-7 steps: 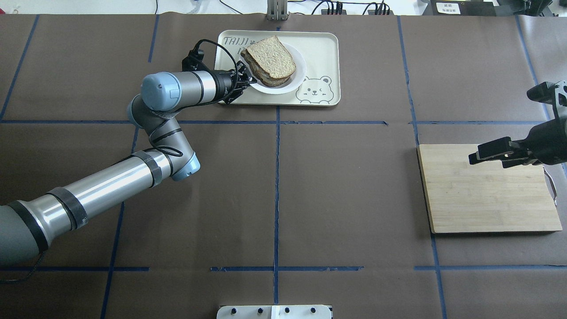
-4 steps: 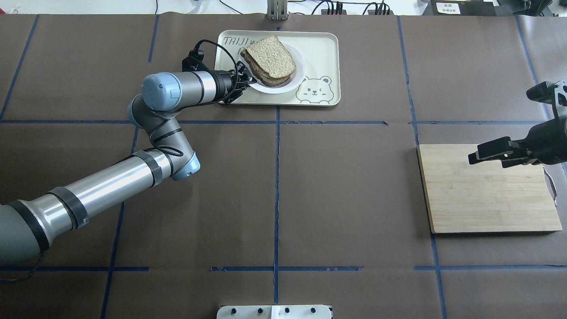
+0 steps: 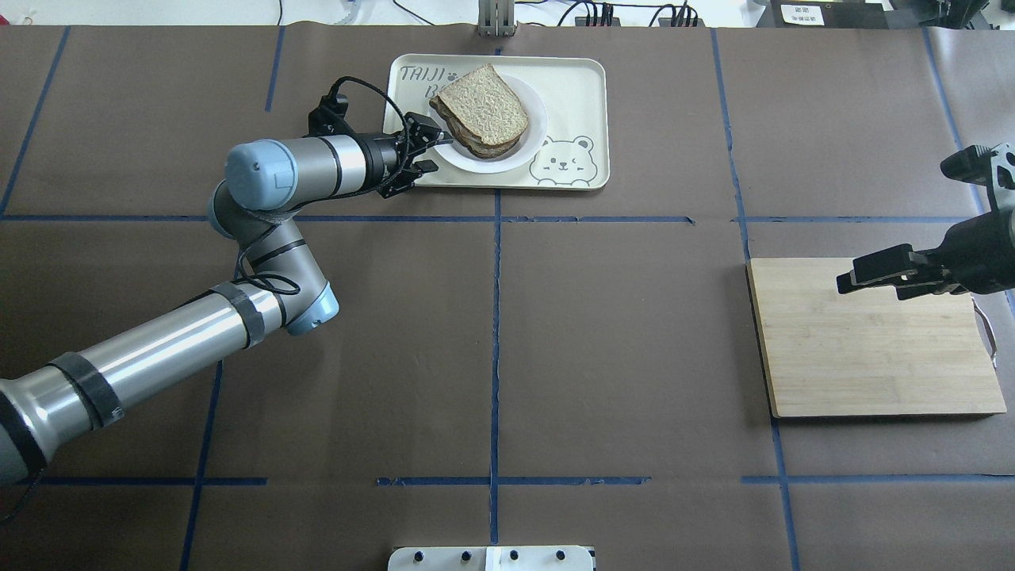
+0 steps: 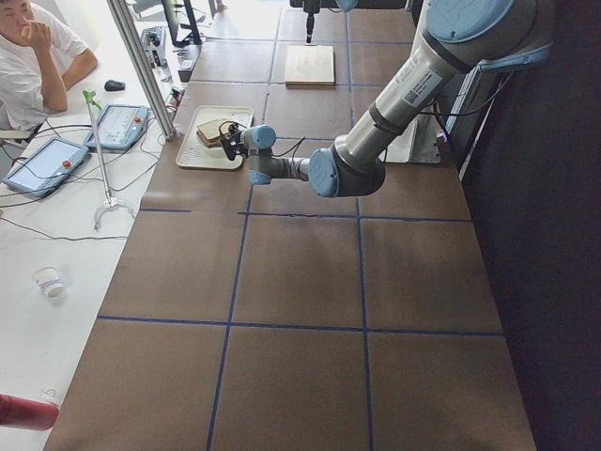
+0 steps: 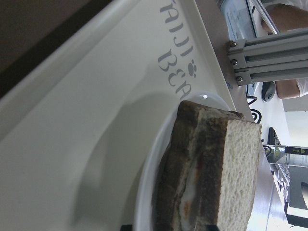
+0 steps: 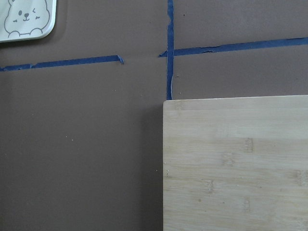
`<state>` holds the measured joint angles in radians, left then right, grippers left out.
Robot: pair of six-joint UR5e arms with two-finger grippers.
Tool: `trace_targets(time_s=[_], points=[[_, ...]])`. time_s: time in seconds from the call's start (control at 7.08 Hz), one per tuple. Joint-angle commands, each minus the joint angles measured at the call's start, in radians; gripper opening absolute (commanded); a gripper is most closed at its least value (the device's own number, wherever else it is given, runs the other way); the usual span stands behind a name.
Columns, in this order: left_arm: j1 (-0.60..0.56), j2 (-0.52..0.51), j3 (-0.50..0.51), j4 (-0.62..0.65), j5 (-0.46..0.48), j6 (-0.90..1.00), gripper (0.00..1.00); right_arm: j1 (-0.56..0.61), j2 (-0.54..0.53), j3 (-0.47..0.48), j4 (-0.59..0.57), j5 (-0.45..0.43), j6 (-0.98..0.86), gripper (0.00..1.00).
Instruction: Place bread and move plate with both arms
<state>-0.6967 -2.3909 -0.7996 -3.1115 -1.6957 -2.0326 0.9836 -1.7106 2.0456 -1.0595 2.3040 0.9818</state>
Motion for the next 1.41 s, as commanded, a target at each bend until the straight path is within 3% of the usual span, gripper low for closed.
trace_targets(time_s=[0.0, 0.28, 0.42, 0.56, 0.85, 0.99, 1.13, 1.27], points=[[0.000, 0.076, -0.146, 0.007, -0.001, 0.005, 0.70, 0.000, 0.000, -0.001, 0.001, 0.000, 0.000, 1.00], [-0.003, 0.254, -0.365, 0.045, 0.001, 0.149, 0.75, 0.012, -0.004, -0.004, -0.001, -0.002, -0.002, 1.00], [-0.021, 0.313, -0.469, 0.153, 0.001, 0.310, 0.74, 0.020, -0.012, -0.007, -0.002, -0.011, -0.002, 1.00], [-0.055, 0.376, -0.633, 0.385, 0.001, 0.454, 0.75, 0.044, -0.020, -0.007, -0.004, -0.011, -0.003, 1.00], [-0.180, 0.508, -0.923, 0.899, 0.002, 0.813, 0.85, 0.114, -0.049, -0.005, -0.005, -0.008, -0.017, 1.00], [-0.255, 0.594, -0.994, 1.006, 0.002, 1.003, 0.86, 0.144, -0.072, -0.008, -0.010, -0.008, -0.069, 1.00], [-0.338, 0.643, -1.003, 1.062, -0.021, 1.175, 0.86, 0.182, -0.087, -0.028, -0.014, -0.005, -0.125, 1.00], [-0.427, 0.680, -0.986, 1.134, -0.147, 1.426, 0.87, 0.226, -0.116, -0.045, -0.017, 0.000, -0.168, 1.00]])
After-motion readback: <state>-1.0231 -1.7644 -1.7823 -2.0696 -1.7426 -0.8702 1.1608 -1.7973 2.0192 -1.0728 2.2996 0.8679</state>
